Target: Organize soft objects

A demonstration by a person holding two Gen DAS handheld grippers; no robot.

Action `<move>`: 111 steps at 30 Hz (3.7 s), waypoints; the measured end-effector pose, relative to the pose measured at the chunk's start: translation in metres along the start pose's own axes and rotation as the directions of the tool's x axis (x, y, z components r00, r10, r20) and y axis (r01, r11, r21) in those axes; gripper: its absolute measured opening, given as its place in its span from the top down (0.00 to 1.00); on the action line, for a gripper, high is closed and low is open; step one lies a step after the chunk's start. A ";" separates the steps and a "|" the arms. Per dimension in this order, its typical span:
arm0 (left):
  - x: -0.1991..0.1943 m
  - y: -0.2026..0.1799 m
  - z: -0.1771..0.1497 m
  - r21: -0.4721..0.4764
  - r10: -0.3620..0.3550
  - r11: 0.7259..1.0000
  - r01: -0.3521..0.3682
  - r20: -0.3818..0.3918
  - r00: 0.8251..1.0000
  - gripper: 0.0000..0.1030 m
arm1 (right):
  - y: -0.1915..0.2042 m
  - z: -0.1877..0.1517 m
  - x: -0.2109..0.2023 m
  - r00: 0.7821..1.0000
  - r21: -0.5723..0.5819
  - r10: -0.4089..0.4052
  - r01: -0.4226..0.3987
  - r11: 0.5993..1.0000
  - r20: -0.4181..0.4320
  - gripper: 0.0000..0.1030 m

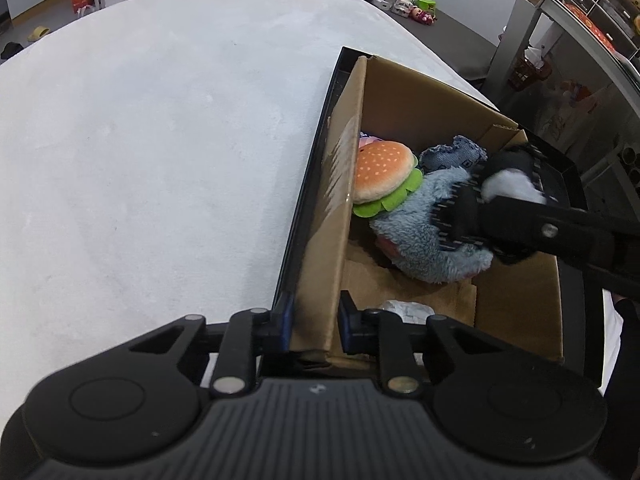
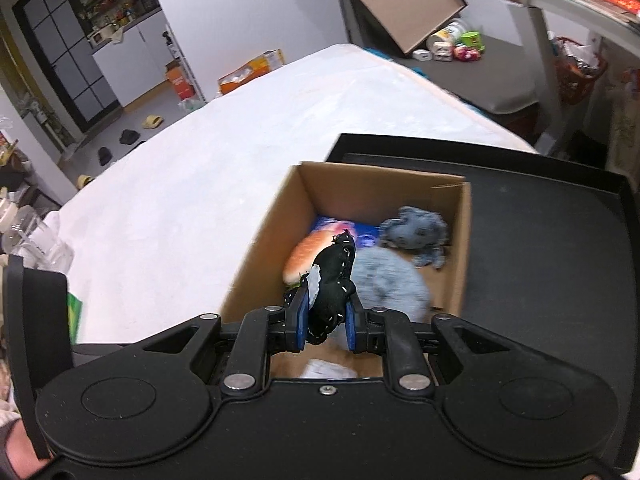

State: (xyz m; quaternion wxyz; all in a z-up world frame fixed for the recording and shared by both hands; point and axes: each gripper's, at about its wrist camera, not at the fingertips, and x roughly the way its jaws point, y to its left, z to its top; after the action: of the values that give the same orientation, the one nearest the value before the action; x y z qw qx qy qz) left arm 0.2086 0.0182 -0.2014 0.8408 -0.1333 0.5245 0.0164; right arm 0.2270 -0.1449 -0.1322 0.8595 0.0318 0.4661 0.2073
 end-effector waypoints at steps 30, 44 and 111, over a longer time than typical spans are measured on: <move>-0.050 -0.028 0.005 0.044 0.074 0.996 -0.075 0.018 0.997 0.41 | -0.026 -0.015 -0.065 0.994 0.146 -0.070 0.057 0.988 0.088 0.23; -0.102 -0.049 -0.013 0.111 0.123 0.985 -0.132 0.082 0.989 0.15 | -0.029 -0.031 -0.116 0.973 0.189 -0.153 0.121 0.974 0.170 0.00; -0.290 -0.066 -0.117 0.244 0.033 0.964 -0.109 0.295 0.955 0.01 | 0.012 -0.122 -0.272 0.938 0.146 -0.185 0.147 0.978 0.294 0.00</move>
State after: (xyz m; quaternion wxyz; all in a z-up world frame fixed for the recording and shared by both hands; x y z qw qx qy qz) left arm -0.0128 -0.0409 0.0205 0.9171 0.0000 0.3986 -0.0024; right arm -0.0065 -0.2562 0.0160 0.9322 0.0763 0.3399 0.0980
